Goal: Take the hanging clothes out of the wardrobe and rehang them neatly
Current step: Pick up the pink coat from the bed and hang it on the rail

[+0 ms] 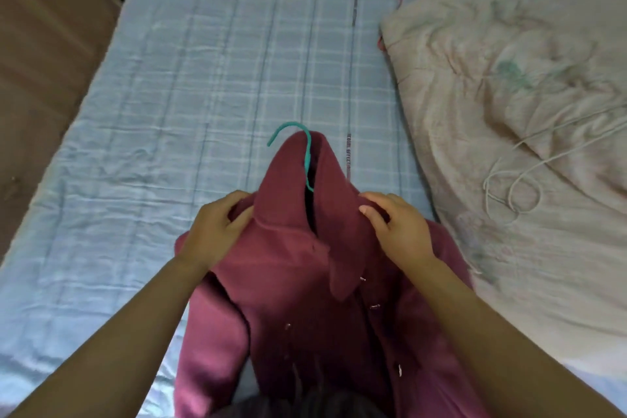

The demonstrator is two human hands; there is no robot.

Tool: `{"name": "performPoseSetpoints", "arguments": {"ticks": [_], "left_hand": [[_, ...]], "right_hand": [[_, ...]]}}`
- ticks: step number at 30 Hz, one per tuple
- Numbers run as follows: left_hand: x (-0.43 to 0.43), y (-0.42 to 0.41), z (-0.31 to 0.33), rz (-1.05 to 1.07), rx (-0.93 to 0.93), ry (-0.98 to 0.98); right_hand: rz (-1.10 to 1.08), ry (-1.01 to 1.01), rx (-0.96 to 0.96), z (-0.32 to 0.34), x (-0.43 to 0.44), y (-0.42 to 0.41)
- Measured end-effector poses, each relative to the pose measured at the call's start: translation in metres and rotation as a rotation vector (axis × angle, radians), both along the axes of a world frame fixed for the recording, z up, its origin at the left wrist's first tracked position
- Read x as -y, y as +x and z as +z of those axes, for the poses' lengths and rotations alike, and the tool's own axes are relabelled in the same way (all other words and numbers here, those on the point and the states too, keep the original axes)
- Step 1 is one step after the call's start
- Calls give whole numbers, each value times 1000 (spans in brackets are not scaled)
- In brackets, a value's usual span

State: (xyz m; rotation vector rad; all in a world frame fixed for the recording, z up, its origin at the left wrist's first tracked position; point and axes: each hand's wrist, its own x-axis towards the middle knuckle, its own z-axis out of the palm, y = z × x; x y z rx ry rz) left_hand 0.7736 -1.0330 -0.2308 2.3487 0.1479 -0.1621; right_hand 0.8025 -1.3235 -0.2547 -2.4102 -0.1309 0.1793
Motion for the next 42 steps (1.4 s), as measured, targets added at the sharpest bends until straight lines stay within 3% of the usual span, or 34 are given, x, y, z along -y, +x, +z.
{"name": "performPoseSetpoints", "arguments": {"ticks": [4,9,26,35,42], "left_hand": [[-41,-74,40,104,107,-61],[-110,-190,69,291,172,-55],[-381,-621,121,1014,359,143],[-510,-713,164,1168,371,365],[-668,-752,202,1252,382,534]], "right_hand": [[55,30,102,45,-45,-49],[299,17,130,83,-137,-115],[1060,271,235,138,-569,-377],[1177,397,273,171,-747,-461],[1210,514,288,192,-922,-498]]}}
